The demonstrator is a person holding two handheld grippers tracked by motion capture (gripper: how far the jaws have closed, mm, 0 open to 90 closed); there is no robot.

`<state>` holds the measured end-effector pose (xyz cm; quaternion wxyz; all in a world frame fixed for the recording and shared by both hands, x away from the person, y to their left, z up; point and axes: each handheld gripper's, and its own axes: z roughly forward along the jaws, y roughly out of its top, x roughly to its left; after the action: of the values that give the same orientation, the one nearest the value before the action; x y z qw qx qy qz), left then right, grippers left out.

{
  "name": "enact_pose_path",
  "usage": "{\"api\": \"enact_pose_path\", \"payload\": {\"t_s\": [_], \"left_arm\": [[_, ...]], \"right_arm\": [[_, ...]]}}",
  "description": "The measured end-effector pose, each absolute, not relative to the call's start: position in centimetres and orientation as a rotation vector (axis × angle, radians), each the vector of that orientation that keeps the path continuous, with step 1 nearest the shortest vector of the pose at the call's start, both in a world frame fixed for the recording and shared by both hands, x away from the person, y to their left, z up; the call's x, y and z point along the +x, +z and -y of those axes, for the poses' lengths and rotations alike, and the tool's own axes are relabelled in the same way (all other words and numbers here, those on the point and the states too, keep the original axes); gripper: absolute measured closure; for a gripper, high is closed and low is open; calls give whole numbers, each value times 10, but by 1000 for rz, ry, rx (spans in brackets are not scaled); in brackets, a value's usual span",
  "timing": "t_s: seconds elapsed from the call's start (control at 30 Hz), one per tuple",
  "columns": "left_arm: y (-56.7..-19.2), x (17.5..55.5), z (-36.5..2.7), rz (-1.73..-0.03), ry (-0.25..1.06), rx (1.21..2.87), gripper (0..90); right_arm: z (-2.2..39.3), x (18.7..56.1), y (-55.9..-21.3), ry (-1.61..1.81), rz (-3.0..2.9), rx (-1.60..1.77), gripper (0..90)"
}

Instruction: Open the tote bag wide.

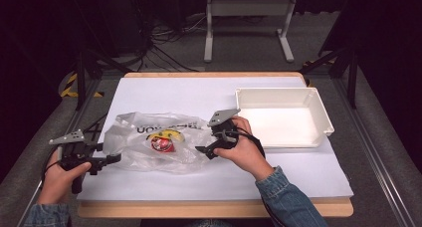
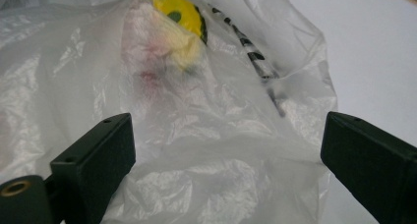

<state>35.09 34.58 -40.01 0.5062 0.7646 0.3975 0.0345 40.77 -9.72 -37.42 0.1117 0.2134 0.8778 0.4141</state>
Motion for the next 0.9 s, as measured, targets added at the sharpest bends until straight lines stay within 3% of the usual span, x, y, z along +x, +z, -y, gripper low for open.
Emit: {"api": "enact_pose_path", "payload": {"t_s": [0.6,0.73,0.9], "left_arm": [[-341,324,-327,-773,258,1787,56],[-331,322,-321,-796,338,1719,88],[-321,320,-312,-814,455,1664,152]], "right_arm": [[103,389,-339,1487,-2418,617,113],[99,382,-329,1565,-2380,584,192],[85,373,-321,1597,-2435,492,416]]}}
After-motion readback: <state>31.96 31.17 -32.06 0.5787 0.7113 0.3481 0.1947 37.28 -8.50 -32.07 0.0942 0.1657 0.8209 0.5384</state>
